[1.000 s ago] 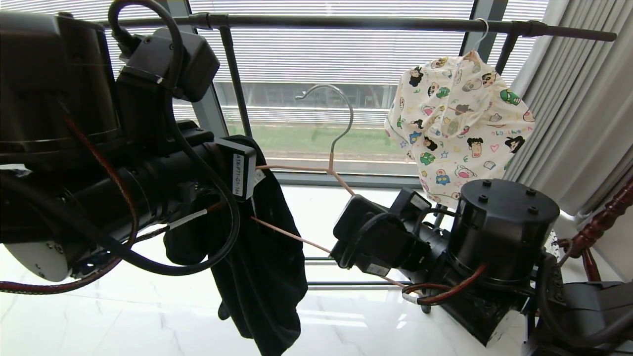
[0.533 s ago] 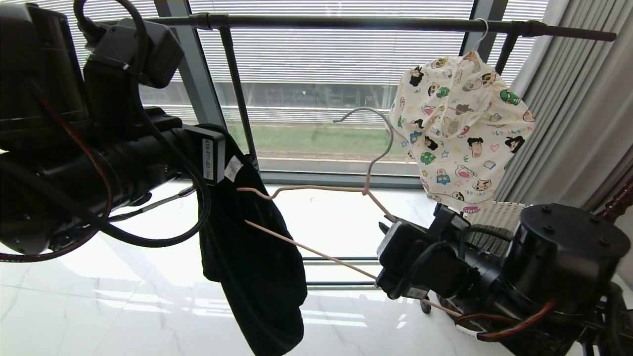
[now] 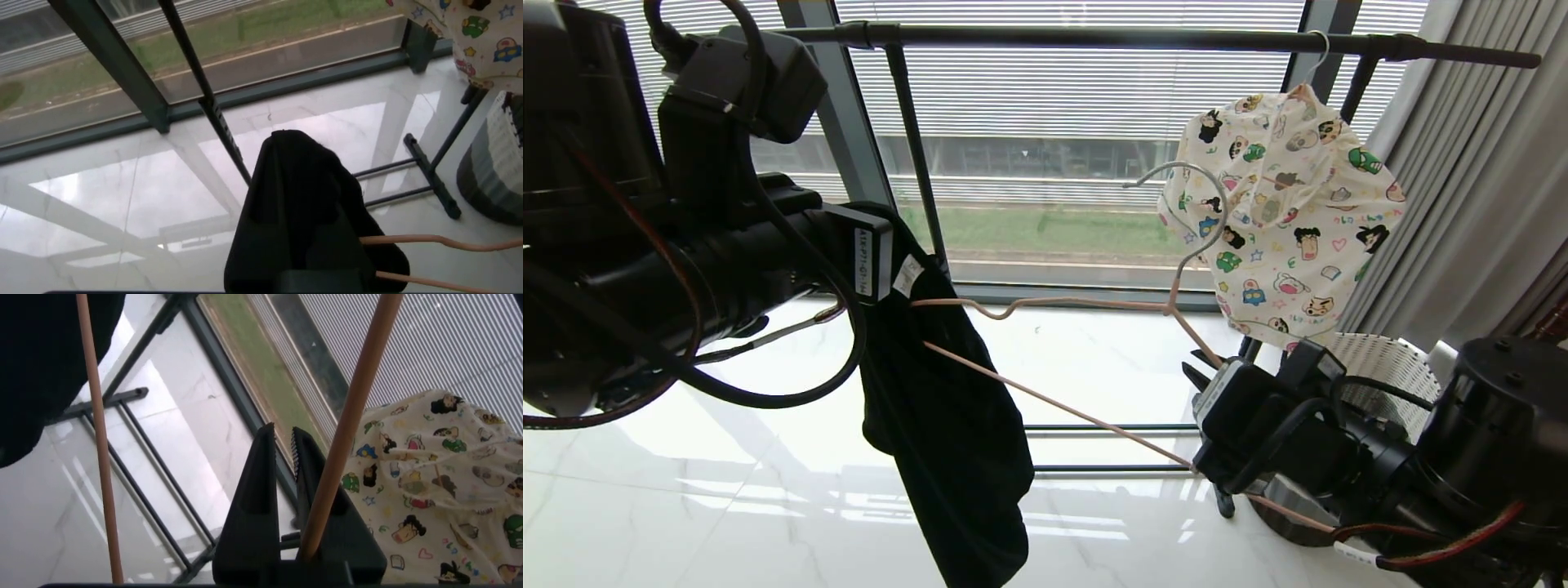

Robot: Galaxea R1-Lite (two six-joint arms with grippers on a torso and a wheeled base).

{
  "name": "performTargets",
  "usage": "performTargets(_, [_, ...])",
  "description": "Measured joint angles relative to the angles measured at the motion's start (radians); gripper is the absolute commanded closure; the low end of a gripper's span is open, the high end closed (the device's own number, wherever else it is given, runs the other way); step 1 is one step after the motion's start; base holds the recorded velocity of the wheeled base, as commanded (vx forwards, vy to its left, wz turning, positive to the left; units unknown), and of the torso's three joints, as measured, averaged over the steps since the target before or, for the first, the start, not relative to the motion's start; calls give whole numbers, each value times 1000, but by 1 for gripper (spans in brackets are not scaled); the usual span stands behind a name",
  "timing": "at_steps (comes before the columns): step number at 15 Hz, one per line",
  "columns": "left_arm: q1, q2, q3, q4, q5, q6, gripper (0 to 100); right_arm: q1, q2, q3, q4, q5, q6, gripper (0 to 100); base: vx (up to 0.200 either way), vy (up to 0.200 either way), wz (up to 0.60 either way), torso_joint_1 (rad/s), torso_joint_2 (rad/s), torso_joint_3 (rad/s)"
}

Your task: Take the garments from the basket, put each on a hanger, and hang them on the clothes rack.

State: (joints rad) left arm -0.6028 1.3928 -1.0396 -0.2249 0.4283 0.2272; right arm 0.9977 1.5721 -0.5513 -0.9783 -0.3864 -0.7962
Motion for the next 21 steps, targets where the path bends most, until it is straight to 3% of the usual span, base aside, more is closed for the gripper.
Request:
performTargets(5, [-60,6,4,0,3,-5,100,-6,-2,-28,0,1,1,100,0,0,0,0,0,0])
performTargets(8, [-119,10,6,0,4,-8,100,1,60,-125,-1,2,5,100,0,0,0,0,0,0])
performTargets(13, [-136,11,0,0,4,-9,100,63,190,-259,-1,19,5,100,0,0,0,0,0,0])
performTargets(17, [-202,8,-1,0,6,-88,100,66,252,-322,-2,19,4,100,0,0,0,0,0,0])
performTargets(21, [-253,7,0,0,7,-108,100,56,295,-347,-1,19,2,100,0,0,0,0,0,0])
